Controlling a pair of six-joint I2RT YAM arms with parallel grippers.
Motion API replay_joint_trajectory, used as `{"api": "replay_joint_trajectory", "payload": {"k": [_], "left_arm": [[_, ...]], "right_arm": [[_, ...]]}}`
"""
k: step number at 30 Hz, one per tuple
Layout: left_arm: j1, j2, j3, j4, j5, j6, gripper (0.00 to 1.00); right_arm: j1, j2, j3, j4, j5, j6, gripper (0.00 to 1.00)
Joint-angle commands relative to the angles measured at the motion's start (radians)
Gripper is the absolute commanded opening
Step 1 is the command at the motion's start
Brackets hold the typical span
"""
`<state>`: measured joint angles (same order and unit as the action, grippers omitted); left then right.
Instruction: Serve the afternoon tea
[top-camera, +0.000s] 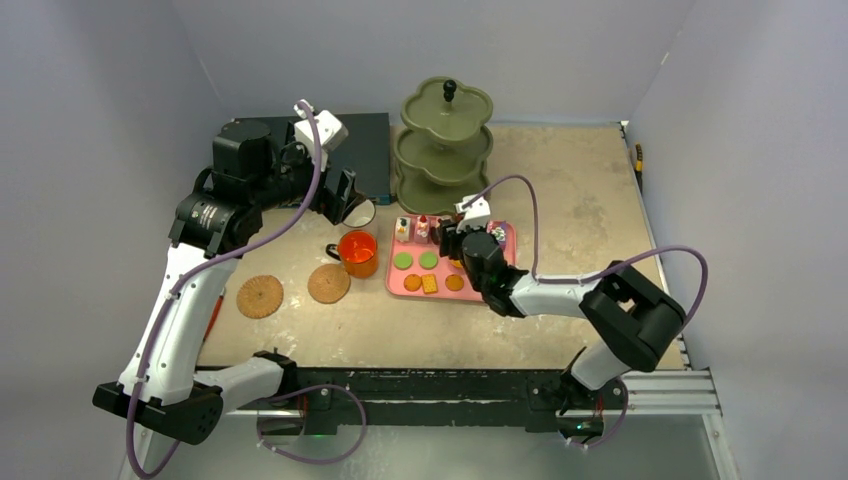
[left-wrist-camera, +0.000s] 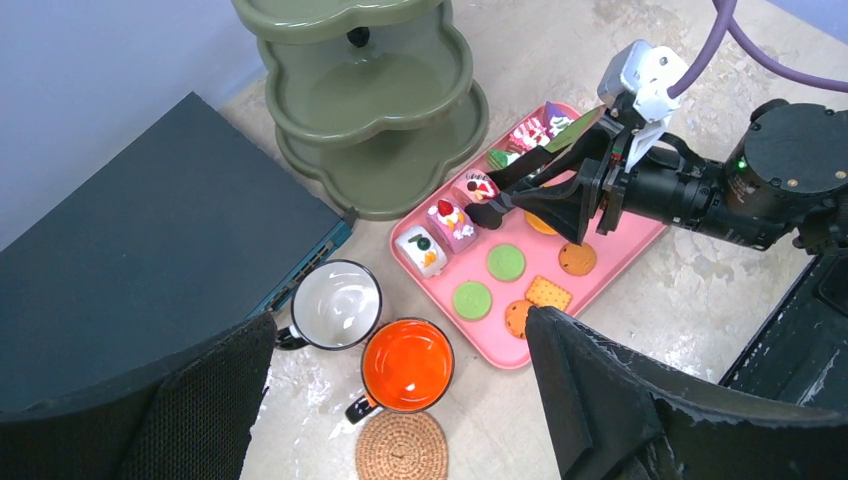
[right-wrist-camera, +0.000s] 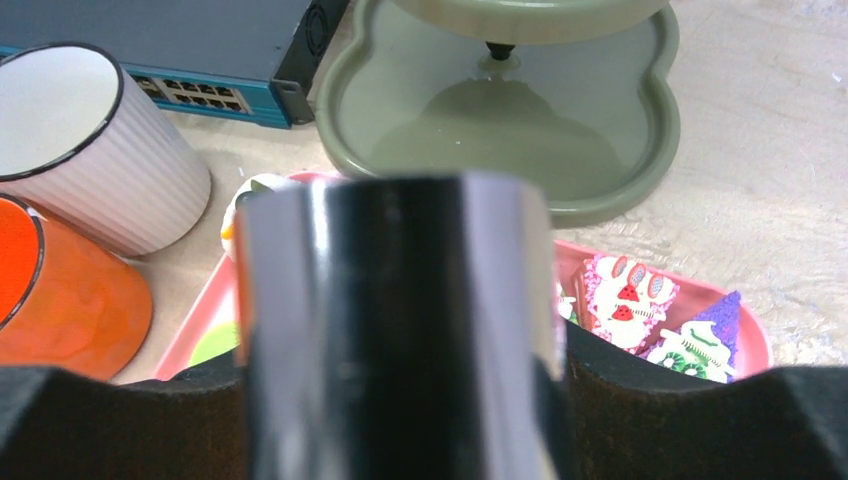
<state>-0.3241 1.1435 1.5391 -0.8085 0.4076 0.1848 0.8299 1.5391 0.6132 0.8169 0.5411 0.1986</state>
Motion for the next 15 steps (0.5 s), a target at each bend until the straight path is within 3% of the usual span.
{"api": "replay_joint_trajectory", "payload": {"k": [1, 10, 15], "left_arm": [[-0.003, -0.013, -0.004, 0.016, 0.008, 0.026, 0.95], [-0.003, -0.013, -0.014, 0.021, 0.013, 0.028, 0.94], [-0.002, -0.010, -0.008, 0.019, 0.018, 0.025, 0.93]], "right_arm": [[0.008, 0.007, 0.040, 0.056, 0.069, 0.028, 0.55], [0.008, -0.117, 0.023, 0.035, 0.090, 0.000, 0.25], [-0.003, -0.152, 0.040, 0.033, 0.092, -0.059, 0.23]]}}
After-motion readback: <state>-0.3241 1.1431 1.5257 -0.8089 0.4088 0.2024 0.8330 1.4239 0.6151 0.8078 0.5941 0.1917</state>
